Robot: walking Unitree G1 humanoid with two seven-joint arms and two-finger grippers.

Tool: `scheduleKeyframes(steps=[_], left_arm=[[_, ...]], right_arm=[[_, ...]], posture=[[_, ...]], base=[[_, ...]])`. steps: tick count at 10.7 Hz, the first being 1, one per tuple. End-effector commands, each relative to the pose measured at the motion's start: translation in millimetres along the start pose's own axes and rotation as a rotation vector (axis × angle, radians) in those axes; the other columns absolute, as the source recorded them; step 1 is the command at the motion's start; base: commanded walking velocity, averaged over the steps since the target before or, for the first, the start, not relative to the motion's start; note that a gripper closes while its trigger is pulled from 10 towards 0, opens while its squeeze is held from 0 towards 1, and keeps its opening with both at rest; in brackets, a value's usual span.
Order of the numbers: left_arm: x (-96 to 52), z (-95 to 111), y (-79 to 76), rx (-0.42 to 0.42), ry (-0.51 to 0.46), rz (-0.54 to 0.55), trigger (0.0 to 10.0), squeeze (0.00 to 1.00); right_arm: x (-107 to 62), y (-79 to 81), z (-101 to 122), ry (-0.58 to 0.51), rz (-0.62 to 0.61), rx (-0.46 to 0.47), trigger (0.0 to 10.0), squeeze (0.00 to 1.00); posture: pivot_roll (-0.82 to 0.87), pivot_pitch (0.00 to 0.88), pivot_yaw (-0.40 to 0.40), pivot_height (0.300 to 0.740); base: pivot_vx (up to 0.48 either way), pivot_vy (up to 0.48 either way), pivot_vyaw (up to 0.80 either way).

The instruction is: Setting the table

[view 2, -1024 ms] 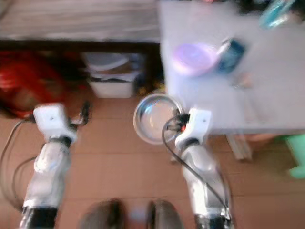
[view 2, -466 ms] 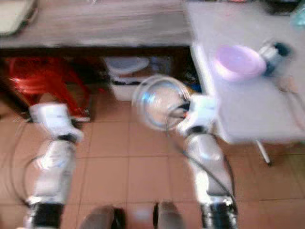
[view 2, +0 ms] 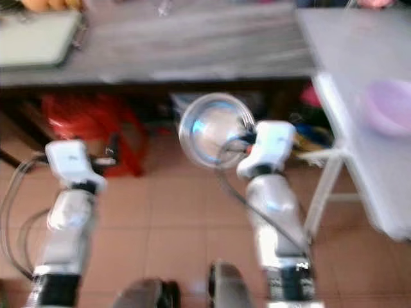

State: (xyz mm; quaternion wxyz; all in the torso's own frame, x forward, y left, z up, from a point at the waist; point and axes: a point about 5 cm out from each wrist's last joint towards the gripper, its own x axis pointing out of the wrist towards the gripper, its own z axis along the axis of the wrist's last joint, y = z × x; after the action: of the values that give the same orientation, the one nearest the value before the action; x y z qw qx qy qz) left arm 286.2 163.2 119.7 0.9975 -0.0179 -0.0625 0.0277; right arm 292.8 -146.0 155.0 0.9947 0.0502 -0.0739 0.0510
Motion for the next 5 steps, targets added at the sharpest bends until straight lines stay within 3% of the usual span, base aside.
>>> scheduleKeyframes(steps=[1,2,5], left_arm=[[-2.1,1,7.0,0.025,-0.001,0.02,10.0,0.0],[-6.3,1,2.2,0.025,-0.003,-0.002,10.0,0.0],[-15.4,-2,-17.4,0.018,0.012,-0.089,10.0,0.0]], right_arm=[[3.0,6.6,5,-0.025,0.029,0.008,4.5,0.0],[5.5,4.4,9,-0.037,0.02,-0.005,10.0,0.0],[6.2,0.2,11,-0.057,-0.03,-0.034,10.0,0.0]], posture=[[-0.01,0.171,0.022,0.74],[-0.01,0.18,0.017,0.74],[-0.02,0.181,0.017,0.74]], base=[[0.469,0.0,0.0],[0.48,0.0,0.0],[0.48,0.0,0.0]])
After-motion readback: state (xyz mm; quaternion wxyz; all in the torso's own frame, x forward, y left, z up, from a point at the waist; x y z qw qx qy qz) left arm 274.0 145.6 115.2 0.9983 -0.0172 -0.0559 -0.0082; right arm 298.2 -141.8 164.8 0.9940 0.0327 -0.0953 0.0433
